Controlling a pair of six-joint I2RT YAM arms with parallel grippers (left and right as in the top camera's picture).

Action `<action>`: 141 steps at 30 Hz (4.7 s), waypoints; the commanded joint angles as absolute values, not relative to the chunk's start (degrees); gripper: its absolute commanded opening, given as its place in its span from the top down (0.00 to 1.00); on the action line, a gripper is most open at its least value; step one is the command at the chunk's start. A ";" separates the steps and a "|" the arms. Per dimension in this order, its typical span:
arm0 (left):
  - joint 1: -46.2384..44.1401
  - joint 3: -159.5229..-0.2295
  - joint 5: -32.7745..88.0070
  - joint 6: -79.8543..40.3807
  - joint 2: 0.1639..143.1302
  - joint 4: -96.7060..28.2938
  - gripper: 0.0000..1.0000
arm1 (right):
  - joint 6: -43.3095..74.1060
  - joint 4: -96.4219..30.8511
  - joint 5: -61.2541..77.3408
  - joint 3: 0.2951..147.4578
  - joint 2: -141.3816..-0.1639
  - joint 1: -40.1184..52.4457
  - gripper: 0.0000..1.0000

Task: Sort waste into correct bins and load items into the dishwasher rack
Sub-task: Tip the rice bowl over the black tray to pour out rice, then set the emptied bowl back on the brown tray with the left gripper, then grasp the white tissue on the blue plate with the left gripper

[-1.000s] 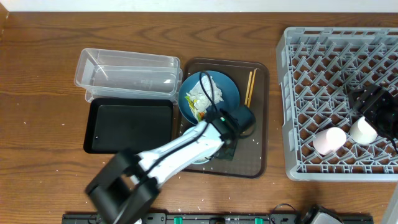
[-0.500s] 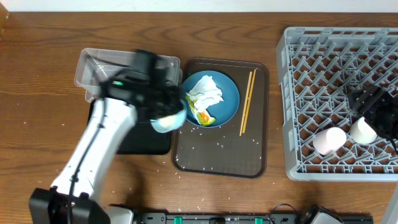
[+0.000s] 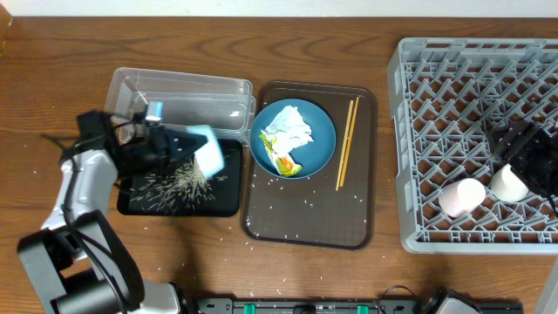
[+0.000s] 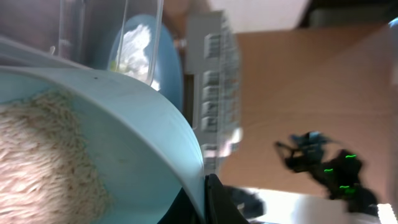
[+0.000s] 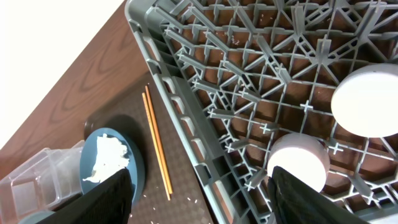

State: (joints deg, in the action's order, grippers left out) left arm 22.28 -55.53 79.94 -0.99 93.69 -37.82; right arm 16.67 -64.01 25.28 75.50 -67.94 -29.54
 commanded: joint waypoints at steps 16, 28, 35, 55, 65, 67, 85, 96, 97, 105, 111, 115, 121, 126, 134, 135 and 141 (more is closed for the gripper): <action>28.05 -53.74 89.71 6.13 94.41 -37.36 0.94 | 15.62 -64.10 25.52 76.12 -68.14 -28.75 0.31; 27.64 -53.56 90.02 6.26 94.08 -37.21 0.94 | 15.64 -64.29 25.52 76.12 -68.14 -28.75 0.31; 27.51 -51.88 85.21 7.29 94.37 -36.97 0.94 | 15.62 -64.53 25.52 76.12 -68.14 -28.73 0.31; 24.51 -51.83 84.29 5.15 92.53 -42.52 0.94 | 15.77 -65.47 25.52 76.12 -68.14 -28.75 0.30; 10.52 -56.10 56.16 -8.86 73.97 -43.38 0.94 | 15.77 -65.56 25.52 76.12 -68.16 -28.75 0.30; 5.82 -56.88 48.14 -12.34 69.30 -43.20 0.94 | 15.77 -65.54 25.50 76.12 -68.16 -28.75 0.30; -42.13 -56.97 7.16 -21.69 78.83 -37.21 0.94 | 15.77 -65.60 25.52 76.12 -68.16 -28.75 0.30; -50.46 -56.97 6.96 -26.26 91.57 -30.63 0.91 | 15.75 -65.56 25.50 76.12 -68.16 -28.75 0.30; -50.81 -56.97 6.96 -26.26 91.64 -30.44 0.78 | 15.75 -65.56 25.50 76.12 -68.16 -28.75 0.30; -51.07 -64.55 6.35 -25.04 91.09 -39.77 0.48 | 15.75 -65.56 25.47 76.12 -68.16 -28.75 0.30; -49.65 -73.41 -5.17 -17.76 91.11 -42.15 0.35 | 15.77 -65.56 25.50 76.12 -68.16 -28.73 0.30; -43.92 -73.41 -6.24 -11.79 92.82 -36.10 0.32 | 15.77 -65.82 25.50 76.12 -68.16 -28.75 0.29; -35.57 -73.41 1.26 -4.25 100.92 -25.98 0.32 | 15.77 -66.22 25.50 76.12 -68.16 -28.73 0.29; -33.87 -73.41 2.57 -3.29 107.79 -18.35 0.29 | 15.77 -66.67 25.47 76.12 -68.16 -28.73 0.30; -33.87 -73.41 1.96 -1.08 116.09 -14.37 0.30 | 15.77 -67.33 25.47 76.12 -68.16 -28.73 0.29; -33.87 -73.41 1.96 -1.08 116.46 -14.46 0.31 | 15.75 -67.48 25.45 76.12 -68.16 -28.73 0.29; -33.93 -73.54 2.59 -2.31 114.43 -14.94 0.92 | 15.77 -67.55 25.47 76.12 -68.16 -28.73 0.30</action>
